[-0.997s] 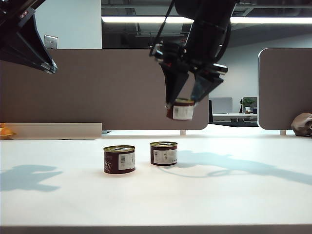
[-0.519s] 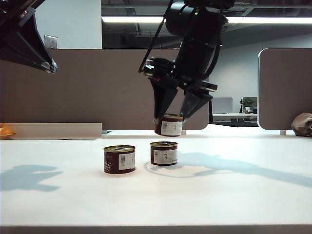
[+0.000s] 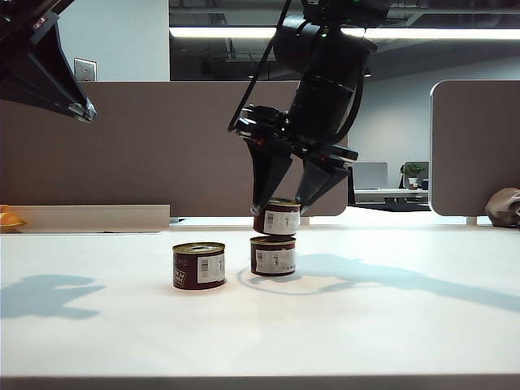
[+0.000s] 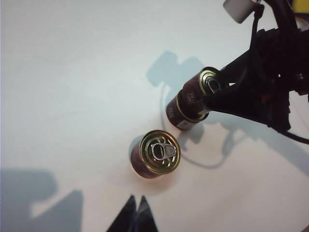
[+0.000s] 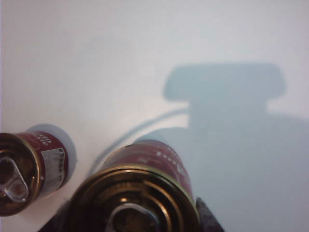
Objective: Pick up the cans one by one and stack them together.
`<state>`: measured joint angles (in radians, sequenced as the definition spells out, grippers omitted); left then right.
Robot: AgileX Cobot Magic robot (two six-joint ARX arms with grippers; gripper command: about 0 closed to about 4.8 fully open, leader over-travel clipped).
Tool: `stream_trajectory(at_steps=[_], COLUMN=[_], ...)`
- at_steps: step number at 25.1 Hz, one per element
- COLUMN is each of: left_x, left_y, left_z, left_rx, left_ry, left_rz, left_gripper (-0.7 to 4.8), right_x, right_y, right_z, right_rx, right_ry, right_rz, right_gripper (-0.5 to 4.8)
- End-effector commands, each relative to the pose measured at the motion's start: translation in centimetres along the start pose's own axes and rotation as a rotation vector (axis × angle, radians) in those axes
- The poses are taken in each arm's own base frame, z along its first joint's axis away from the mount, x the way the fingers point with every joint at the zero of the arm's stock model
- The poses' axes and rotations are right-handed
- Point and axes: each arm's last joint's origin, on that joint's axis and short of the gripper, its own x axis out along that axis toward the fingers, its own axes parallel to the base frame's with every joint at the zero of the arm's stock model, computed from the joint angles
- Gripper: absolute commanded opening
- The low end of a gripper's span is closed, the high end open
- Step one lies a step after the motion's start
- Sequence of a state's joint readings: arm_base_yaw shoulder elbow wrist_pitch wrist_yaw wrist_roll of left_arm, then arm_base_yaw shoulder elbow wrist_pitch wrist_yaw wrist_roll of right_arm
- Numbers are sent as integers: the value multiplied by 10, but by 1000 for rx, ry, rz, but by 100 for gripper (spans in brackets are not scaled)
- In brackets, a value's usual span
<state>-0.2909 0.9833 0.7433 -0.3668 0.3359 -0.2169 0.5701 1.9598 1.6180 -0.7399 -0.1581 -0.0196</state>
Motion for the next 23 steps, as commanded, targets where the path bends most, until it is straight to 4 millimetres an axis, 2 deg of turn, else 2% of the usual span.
stream_trajectory(at_steps=[1, 3, 5, 14, 16, 23], left_x=[-1, -1, -1, -1, -1, -1], left_y=[-1, -1, -1, -1, -1, -1], left_z=[2, 2, 2, 2, 2, 1], left_rx=[9, 10, 10, 9, 8, 7], left_ry=[-15, -15, -15, -14, -13, -9], left_rz=[-1, -1, -1, -2, -2, -2], left_gripper=[-6, -6, -6, -6, -6, -6], right_x=[-2, -2, -1, -1, 1, 4], right_y=[2, 3, 4, 3, 3, 2], right_z=[4, 4, 4, 2, 1, -1], right_rx=[2, 9, 7, 11, 14, 15], right_ry=[-27, -30, -33, -11, 6, 21], right_rz=[32, 33, 34, -7, 3, -4], right_gripper=[183, 225, 245, 248, 274, 289])
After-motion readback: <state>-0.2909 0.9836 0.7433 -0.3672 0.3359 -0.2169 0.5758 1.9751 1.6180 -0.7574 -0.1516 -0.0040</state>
